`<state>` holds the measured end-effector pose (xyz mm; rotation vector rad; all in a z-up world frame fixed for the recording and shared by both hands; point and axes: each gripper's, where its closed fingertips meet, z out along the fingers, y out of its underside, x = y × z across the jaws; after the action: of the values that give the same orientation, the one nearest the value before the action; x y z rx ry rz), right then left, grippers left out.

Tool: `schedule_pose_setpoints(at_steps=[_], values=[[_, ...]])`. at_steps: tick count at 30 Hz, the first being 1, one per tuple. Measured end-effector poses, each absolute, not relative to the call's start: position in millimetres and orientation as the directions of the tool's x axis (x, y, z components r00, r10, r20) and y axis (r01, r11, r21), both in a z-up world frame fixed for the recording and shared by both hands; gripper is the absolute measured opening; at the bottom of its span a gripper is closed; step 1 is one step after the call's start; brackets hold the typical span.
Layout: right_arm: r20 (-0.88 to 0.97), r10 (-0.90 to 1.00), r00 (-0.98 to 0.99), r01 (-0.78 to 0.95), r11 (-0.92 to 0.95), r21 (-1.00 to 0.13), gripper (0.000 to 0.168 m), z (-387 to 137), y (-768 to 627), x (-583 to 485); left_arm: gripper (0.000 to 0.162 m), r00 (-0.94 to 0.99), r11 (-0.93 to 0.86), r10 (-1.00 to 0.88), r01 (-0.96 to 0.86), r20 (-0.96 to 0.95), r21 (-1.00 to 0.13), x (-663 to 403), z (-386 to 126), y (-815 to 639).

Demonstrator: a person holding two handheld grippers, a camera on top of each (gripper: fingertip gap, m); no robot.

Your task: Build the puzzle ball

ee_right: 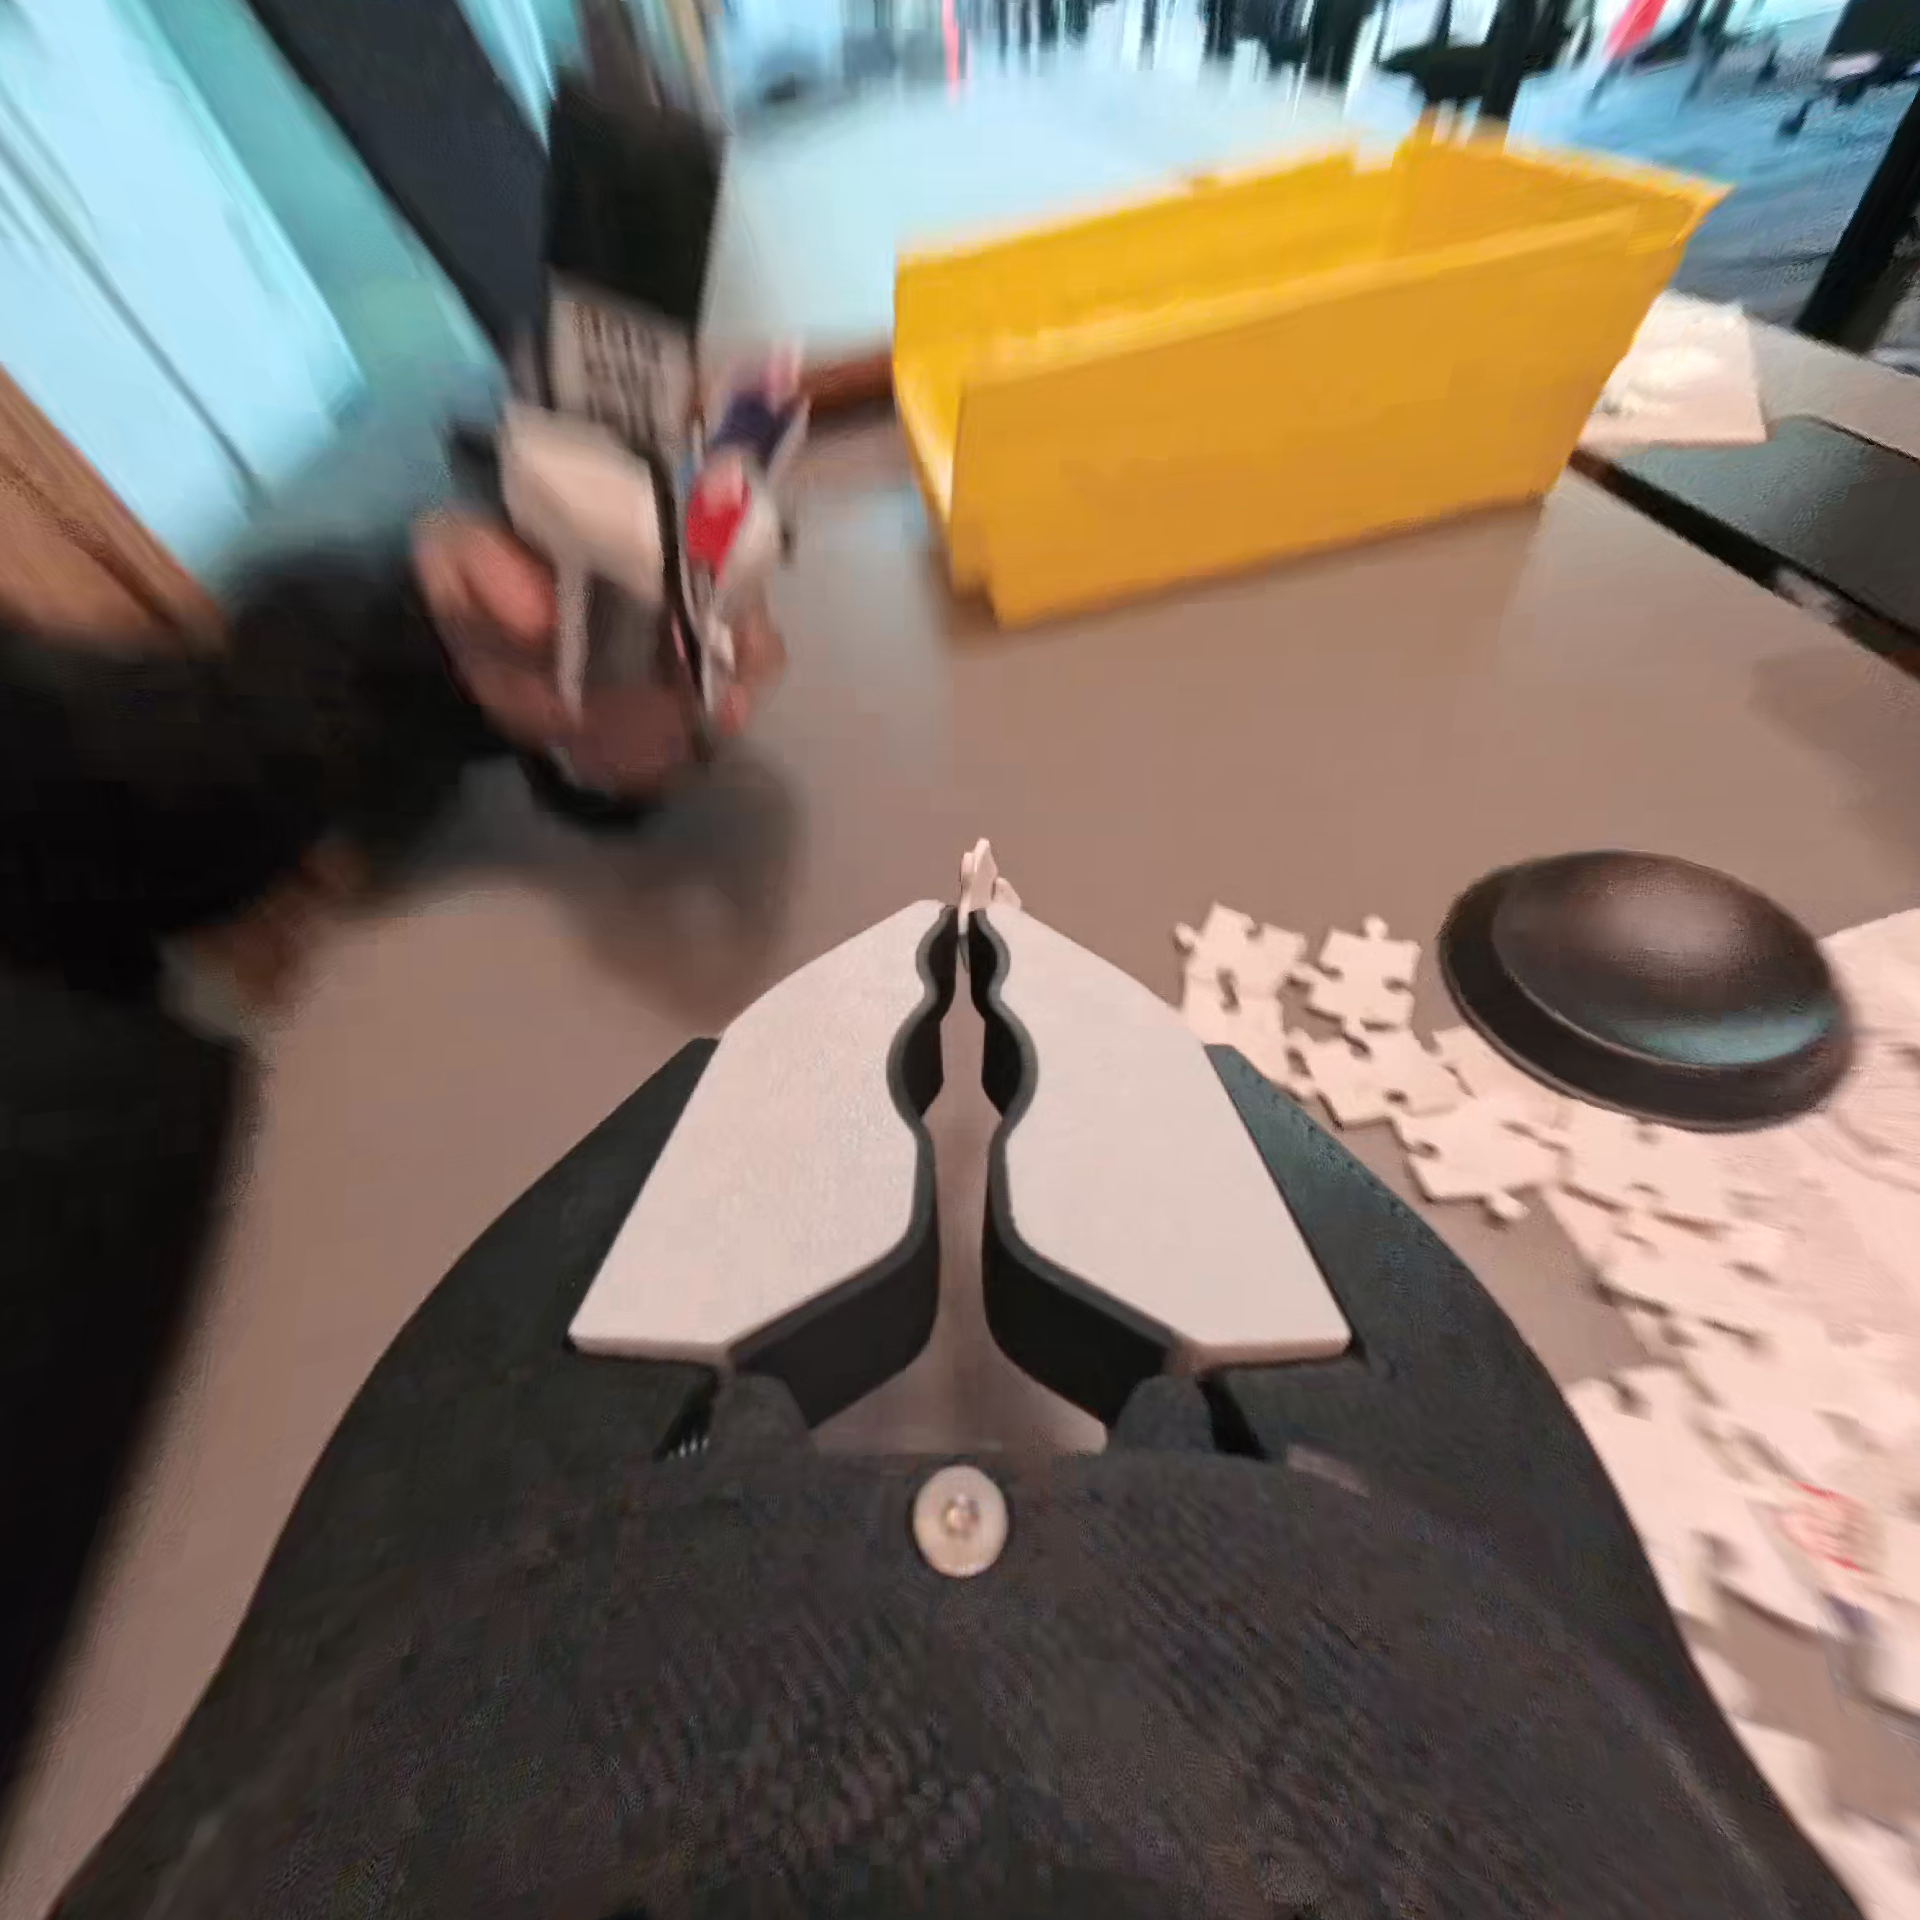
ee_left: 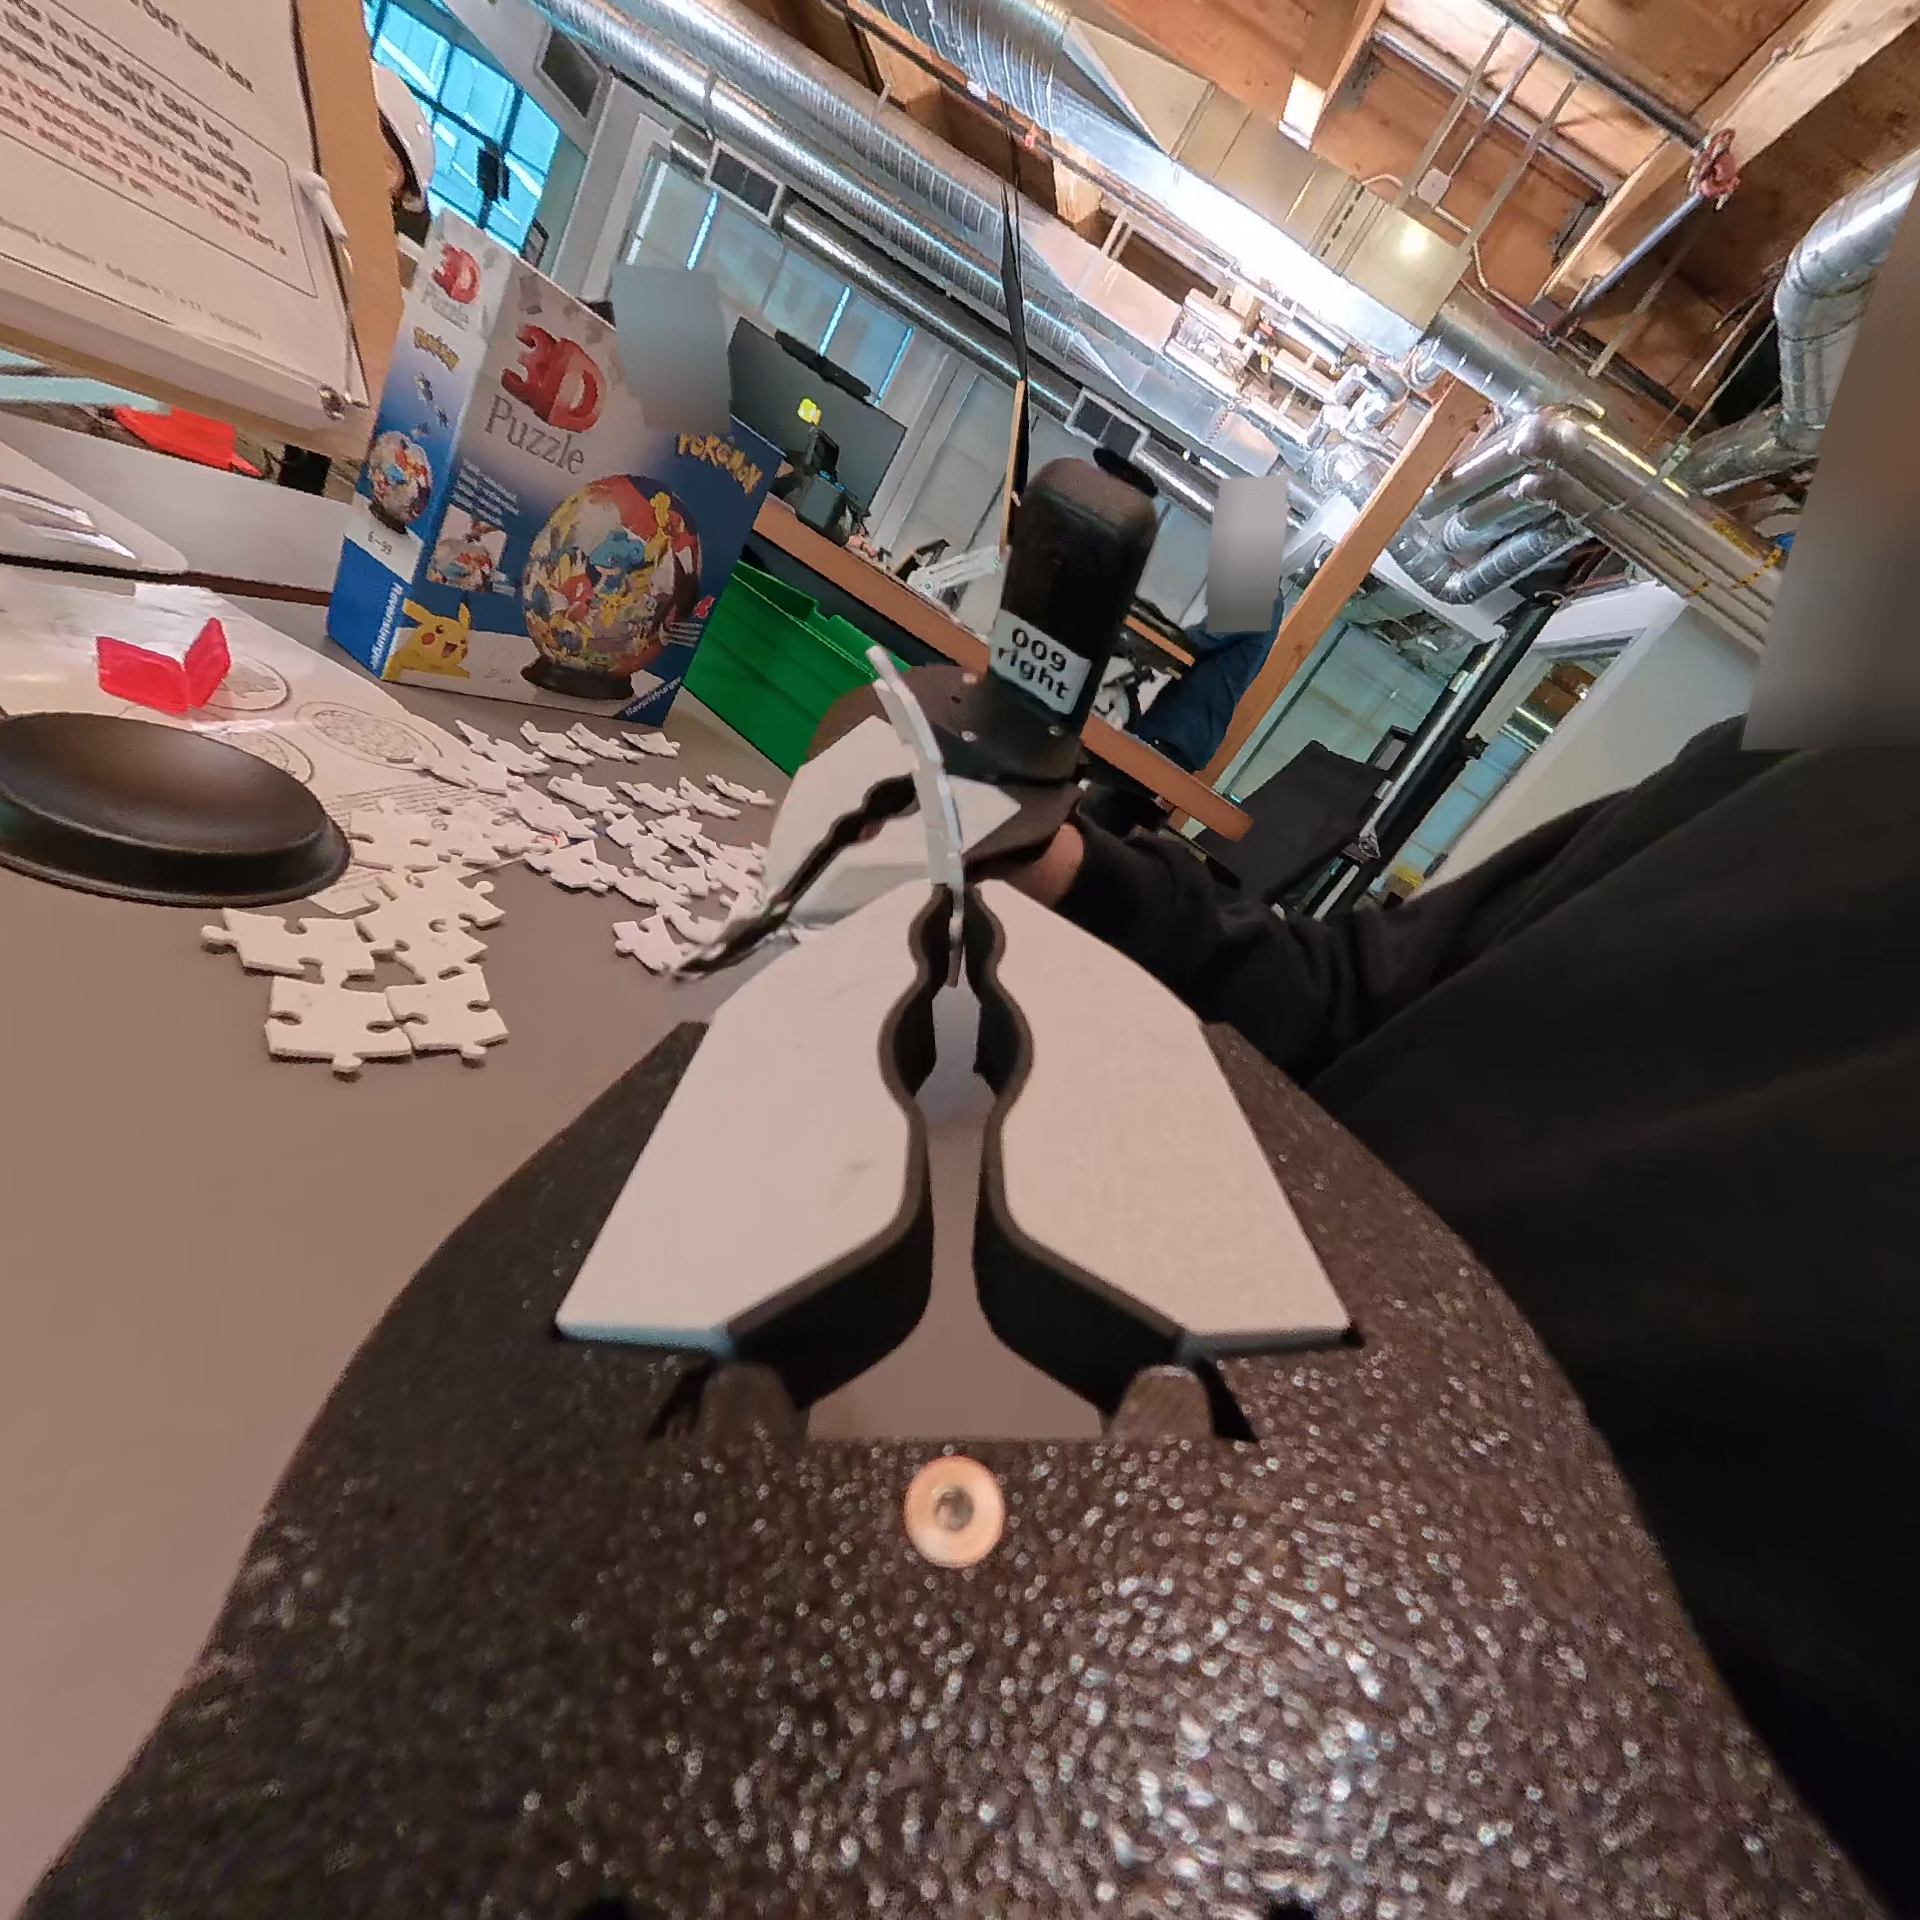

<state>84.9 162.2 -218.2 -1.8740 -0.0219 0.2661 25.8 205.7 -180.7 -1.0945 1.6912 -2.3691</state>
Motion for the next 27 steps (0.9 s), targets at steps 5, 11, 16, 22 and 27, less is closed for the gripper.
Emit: schedule_pose_setpoints(at_steps=[5, 11, 16, 22, 27], values=[[-0.715, 0.257, 0.650, -0.759, 0.156, -0.633, 0.002, -167.6, 145.0, 118.4, 0.001, -0.756, -0.545, -0.322, -0.343, 0.569, -0.765, 32.0, -166.6, 202.9], [-0.759, 0.407, 0.508, -0.861, 0.244, -0.446, 0.002, -151.7, 137.5, 108.7, 0.001, -0.758, -0.578, -0.255, -0.378, 0.600, -0.723, 40.9, -166.4, 186.6], [-0.731, 0.460, 0.504, -0.862, 0.318, -0.394, 0.002, -135.0, 138.5, 101.1, 0.001, -0.752, -0.624, -0.177, -0.413, 0.634, -0.663, 46.4, -161.6, 178.8], [-0.712, 0.519, 0.472, -0.877, 0.361, -0.318, 0.002, -128.8, 139.6, 96.1, 0.001, -0.748, -0.688, -0.113, -0.416, 0.654, -0.595, 51.7, -154.7, 174.1], [-0.715, 0.575, 0.399, -0.905, 0.371, -0.207, 0.002, -130.0, 141.1, 96.2, 0.001, -0.735, -0.736, -0.052, -0.429, 0.676, -0.524, 55.8, -153.1, 169.2]])
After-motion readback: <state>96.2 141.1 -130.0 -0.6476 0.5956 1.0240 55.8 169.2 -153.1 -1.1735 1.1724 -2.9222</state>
